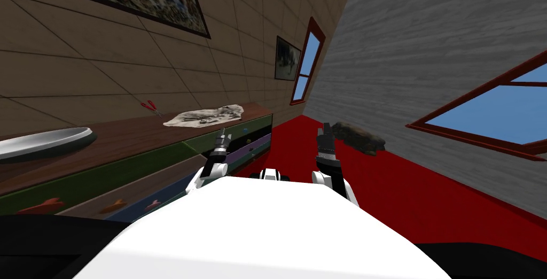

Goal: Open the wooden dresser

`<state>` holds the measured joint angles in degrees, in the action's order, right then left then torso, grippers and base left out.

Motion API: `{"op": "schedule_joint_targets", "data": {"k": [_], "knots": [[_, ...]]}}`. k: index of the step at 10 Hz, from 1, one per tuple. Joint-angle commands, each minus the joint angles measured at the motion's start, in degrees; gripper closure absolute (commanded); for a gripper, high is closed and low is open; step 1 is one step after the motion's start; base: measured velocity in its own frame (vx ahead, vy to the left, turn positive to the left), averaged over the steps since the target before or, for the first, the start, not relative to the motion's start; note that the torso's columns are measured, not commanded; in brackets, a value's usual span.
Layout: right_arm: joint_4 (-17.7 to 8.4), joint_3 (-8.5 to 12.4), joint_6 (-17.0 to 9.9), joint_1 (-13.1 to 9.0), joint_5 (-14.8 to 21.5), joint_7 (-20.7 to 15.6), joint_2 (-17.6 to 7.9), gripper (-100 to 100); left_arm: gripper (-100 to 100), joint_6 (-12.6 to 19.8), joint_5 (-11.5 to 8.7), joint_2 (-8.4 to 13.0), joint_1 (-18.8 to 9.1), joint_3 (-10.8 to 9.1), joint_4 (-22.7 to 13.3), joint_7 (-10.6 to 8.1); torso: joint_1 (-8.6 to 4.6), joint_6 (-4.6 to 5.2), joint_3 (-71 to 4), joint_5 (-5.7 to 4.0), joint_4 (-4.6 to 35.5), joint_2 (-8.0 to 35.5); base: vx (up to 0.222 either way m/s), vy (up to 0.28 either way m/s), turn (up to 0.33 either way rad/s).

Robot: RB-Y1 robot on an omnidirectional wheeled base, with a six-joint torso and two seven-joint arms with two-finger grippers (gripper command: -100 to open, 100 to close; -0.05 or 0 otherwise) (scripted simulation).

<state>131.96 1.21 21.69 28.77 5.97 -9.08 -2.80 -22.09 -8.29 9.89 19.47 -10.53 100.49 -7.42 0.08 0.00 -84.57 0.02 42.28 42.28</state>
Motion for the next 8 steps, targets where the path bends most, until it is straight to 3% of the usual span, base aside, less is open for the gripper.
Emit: {"op": "schedule_joint_targets", "data": {"k": [1,5,8], "knots": [[0.00,0.00,0.00,0.00,0.00,0.00,0.00,0,-100,-0.10,-1.04,-1.41,-0.63,-1.27,-3.65,-0.38,-0.05,0.00,-0.01,-0.01,-0.01,-0.03,0.181,-0.156,0.087],[0.00,0.00,0.00,0.00,0.00,0.00,0.00,0,-100,-0.02,-2.67,-4.46,-1.61,-3.25,-8.64,-1.14,-0.03,0.00,0.05,-0.01,0.02,0.08,0.151,-0.144,0.071],[0.00,0.00,0.00,-0.01,0.00,0.00,0.00,0,-100,0.02,-3.54,-8.54,-2.13,-4.31,-11.29,-1.54,0.00,0.00,0.02,0.00,0.01,0.05,0.115,-0.095,0.056]]}}
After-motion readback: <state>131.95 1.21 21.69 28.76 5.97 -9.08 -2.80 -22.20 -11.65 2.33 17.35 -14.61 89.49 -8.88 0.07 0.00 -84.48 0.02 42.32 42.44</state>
